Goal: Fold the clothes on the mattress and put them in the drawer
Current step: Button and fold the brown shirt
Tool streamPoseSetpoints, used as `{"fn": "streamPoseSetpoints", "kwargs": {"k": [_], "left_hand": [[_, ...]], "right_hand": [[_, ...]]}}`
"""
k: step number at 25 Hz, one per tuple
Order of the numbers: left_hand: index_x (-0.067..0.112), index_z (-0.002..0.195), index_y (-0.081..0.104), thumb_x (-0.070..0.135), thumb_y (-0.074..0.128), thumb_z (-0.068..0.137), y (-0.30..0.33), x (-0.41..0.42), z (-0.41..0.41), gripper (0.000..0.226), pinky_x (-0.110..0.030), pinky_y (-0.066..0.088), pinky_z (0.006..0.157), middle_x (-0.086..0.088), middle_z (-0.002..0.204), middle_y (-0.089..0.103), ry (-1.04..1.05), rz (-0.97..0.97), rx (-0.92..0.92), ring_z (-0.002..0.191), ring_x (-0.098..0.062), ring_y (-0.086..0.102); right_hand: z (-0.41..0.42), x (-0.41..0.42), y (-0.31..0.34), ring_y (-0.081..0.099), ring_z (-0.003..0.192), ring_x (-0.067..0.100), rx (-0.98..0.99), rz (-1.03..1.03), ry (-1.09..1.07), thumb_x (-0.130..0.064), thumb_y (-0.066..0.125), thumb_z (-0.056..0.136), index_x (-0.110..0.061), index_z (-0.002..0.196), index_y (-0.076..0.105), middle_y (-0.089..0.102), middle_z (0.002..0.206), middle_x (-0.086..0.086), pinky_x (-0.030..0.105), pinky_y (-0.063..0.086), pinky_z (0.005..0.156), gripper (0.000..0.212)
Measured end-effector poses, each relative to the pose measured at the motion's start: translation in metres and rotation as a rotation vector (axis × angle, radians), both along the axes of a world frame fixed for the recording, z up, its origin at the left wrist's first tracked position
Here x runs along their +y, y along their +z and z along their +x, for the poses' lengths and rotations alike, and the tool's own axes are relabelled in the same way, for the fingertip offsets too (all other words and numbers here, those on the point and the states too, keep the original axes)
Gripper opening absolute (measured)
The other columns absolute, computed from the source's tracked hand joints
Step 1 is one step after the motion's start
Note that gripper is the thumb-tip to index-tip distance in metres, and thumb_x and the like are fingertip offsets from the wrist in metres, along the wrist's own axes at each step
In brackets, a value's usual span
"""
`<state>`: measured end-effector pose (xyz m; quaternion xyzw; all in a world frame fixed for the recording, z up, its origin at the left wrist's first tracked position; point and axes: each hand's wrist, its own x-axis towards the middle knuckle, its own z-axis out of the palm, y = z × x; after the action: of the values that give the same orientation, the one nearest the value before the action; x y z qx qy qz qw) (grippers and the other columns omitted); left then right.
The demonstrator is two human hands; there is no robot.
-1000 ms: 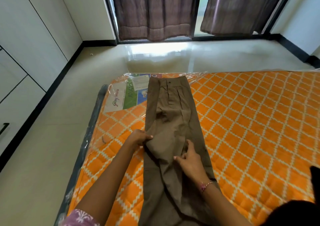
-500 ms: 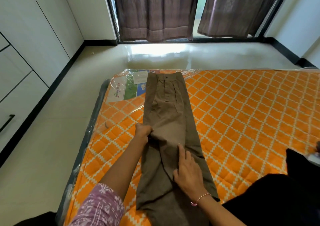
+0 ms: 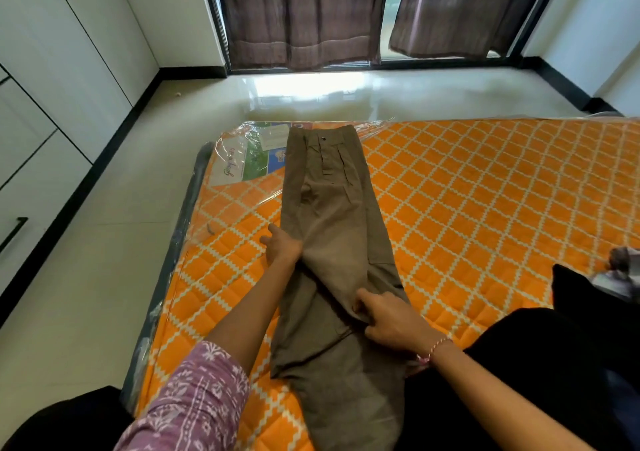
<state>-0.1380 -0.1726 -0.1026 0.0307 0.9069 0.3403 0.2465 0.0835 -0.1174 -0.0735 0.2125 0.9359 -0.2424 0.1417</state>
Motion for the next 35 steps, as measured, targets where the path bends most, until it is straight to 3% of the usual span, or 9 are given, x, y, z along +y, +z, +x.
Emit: {"fn": "streamPoseSetpoints", "kwargs": {"k": [5, 10, 13, 16, 22, 25, 28, 31, 35], "left_hand": [[0.025, 0.151, 0.018, 0.047, 0.040, 0.096, -0.014, -0.003, 0.030, 0.062, -0.050, 0.012, 0.113, -0.010, 0.159, 0.009, -0.581, -0.199, 0.539, 0.146, -0.027, 0.006], [0.028, 0.150, -0.013, 0.071, 0.023, 0.089, -0.054, -0.040, 0.052, 0.083, -0.048, -0.010, 0.116, -0.004, 0.157, -0.021, -0.856, -0.402, 0.395, 0.146, -0.021, -0.017], [0.026, 0.151, 0.013, 0.075, 0.021, 0.086, -0.052, -0.041, 0.051, 0.081, -0.052, 0.000, 0.113, -0.002, 0.160, 0.005, -0.804, -0.431, 0.503, 0.146, -0.023, 0.007], [0.021, 0.129, 0.047, 0.056, 0.034, 0.094, -0.028, -0.004, 0.021, 0.051, -0.042, 0.026, 0.099, -0.006, 0.135, 0.045, -0.612, -0.328, 0.713, 0.125, -0.025, 0.041], [0.001, 0.127, 0.050, 0.019, 0.057, 0.093, -0.015, 0.068, -0.076, 0.040, -0.035, 0.040, 0.094, -0.021, 0.127, 0.054, -0.309, 0.173, 0.193, 0.118, -0.033, 0.051], [0.001, 0.118, 0.062, 0.009, 0.066, 0.086, -0.022, 0.086, -0.108, 0.033, -0.031, 0.044, 0.083, -0.020, 0.113, 0.064, -0.276, 0.229, 0.032, 0.100, -0.027, 0.060], [0.005, 0.105, 0.067, 0.013, 0.072, 0.081, -0.037, 0.090, -0.117, 0.026, -0.025, 0.039, 0.067, -0.015, 0.094, 0.066, -0.252, 0.229, 0.012, 0.080, -0.018, 0.054], [0.009, 0.096, 0.065, 0.019, 0.073, 0.081, -0.048, 0.095, -0.117, 0.019, -0.024, 0.046, 0.067, -0.007, 0.087, 0.065, -0.160, 0.310, 0.035, 0.077, -0.017, 0.059], [0.008, 0.100, 0.062, 0.012, 0.070, 0.083, -0.045, 0.107, -0.118, 0.019, -0.029, 0.048, 0.072, -0.004, 0.076, 0.062, 0.031, 0.390, 0.090, 0.078, -0.022, 0.061]], "right_hand": [[-0.042, -0.007, -0.009, 0.045, 0.123, 0.029, 0.256, 0.357, -0.114, -0.032, 0.043, 0.094, -0.019, 0.125, 0.051, 0.051, 0.132, 0.008, 0.039, 0.038, 0.091, 0.035], [-0.017, -0.004, -0.062, -0.015, 0.147, 0.021, -0.117, 0.166, -0.021, -0.056, 0.023, 0.098, -0.029, 0.151, -0.011, -0.019, 0.159, 0.003, 0.045, -0.001, 0.118, 0.069], [-0.014, -0.001, -0.066, 0.008, 0.147, 0.023, -0.045, 0.157, -0.083, -0.056, 0.027, 0.097, -0.024, 0.152, 0.015, 0.006, 0.160, 0.005, 0.042, 0.015, 0.115, 0.065], [-0.056, 0.023, -0.040, 0.051, 0.115, 0.027, 0.283, 0.323, -0.273, -0.041, 0.039, 0.098, -0.019, 0.116, 0.060, 0.057, 0.121, 0.006, 0.035, 0.037, 0.089, 0.036], [-0.183, 0.129, -0.018, 0.047, 0.119, 0.031, 0.431, 0.124, -0.321, -0.020, 0.052, 0.094, -0.006, 0.133, 0.049, 0.051, 0.130, 0.017, 0.034, 0.039, 0.097, 0.041], [-0.237, 0.178, -0.030, 0.049, 0.120, 0.031, 0.429, -0.251, -0.604, -0.021, 0.058, 0.092, -0.001, 0.135, 0.045, 0.053, 0.130, 0.016, 0.031, 0.039, 0.095, 0.049], [-0.271, 0.208, -0.041, 0.058, 0.080, 0.023, 0.501, -0.770, -1.076, -0.026, 0.068, 0.086, -0.006, 0.091, 0.062, 0.061, 0.091, 0.010, 0.035, 0.047, 0.071, 0.022], [-0.294, 0.228, -0.047, 0.058, 0.061, 0.017, 0.546, -0.819, -1.126, -0.018, 0.073, 0.082, -0.007, 0.071, 0.058, 0.060, 0.075, 0.006, 0.025, 0.047, 0.055, 0.022], [-0.312, 0.249, -0.052, 0.062, 0.103, 0.026, 0.634, -0.738, -1.027, -0.005, 0.067, 0.085, 0.003, 0.111, 0.064, 0.065, 0.114, 0.016, 0.036, 0.051, 0.090, 0.027]]}}
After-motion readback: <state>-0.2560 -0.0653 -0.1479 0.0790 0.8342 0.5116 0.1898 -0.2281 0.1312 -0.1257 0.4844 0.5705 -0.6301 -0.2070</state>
